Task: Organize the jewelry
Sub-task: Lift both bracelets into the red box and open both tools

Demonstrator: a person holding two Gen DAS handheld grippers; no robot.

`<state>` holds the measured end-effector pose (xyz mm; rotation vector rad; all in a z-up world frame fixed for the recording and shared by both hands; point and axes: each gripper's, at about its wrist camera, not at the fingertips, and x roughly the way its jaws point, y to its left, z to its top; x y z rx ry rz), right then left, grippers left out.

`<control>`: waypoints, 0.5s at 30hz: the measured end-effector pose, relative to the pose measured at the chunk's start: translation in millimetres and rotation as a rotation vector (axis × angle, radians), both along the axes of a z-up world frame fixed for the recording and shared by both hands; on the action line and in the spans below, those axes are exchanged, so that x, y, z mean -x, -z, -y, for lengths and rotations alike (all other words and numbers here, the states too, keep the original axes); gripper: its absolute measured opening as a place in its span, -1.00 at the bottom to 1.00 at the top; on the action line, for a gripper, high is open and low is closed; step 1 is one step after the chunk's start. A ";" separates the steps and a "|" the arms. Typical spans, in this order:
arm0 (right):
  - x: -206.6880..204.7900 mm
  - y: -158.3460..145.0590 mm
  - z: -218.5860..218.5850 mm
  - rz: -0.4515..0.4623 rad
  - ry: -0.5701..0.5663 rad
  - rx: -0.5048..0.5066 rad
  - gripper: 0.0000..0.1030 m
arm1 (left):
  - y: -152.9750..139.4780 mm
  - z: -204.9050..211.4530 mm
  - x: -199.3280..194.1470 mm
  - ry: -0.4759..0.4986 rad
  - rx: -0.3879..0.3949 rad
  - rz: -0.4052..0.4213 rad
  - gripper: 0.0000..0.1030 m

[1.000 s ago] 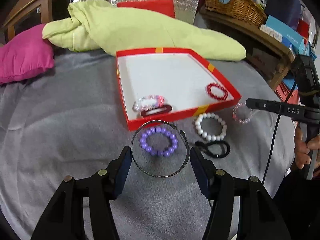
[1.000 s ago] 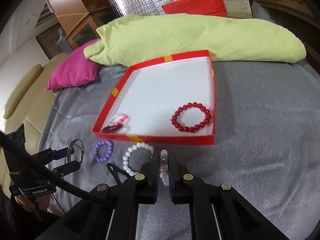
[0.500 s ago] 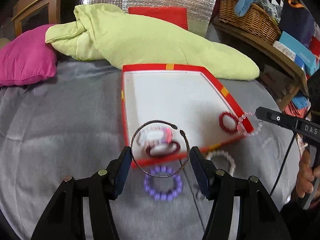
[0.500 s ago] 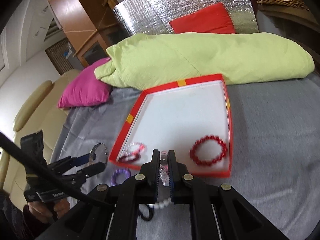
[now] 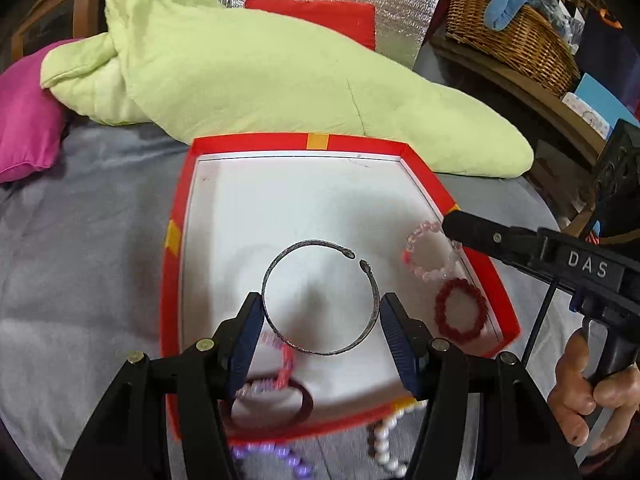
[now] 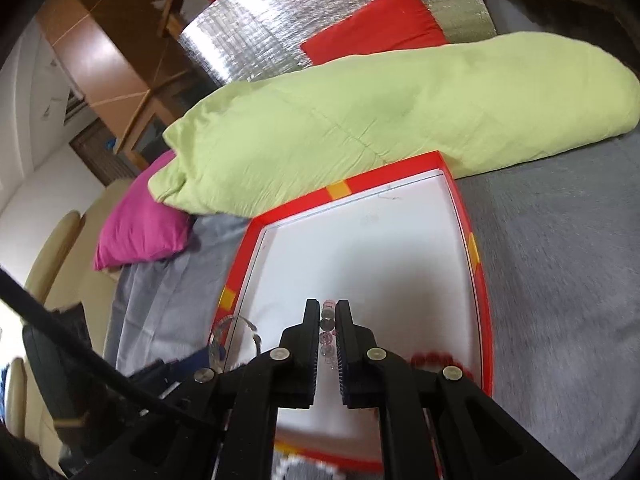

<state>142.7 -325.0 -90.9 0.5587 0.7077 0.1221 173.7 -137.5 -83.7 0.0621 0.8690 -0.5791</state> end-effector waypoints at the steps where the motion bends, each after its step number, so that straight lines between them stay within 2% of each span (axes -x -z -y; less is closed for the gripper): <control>1: -2.4 1.4 1.9 -0.003 0.004 -0.005 -0.83 | 1.8 3.0 -2.8 0.001 -0.005 -0.003 0.20; 12: -31.2 19.2 11.3 -0.040 0.030 -0.045 -0.83 | 12.0 25.3 -21.0 0.013 -0.066 -0.021 0.21; 15: -32.7 20.3 12.3 -0.050 0.049 -0.032 -0.76 | 13.2 27.7 -23.1 0.003 -0.090 -0.013 0.20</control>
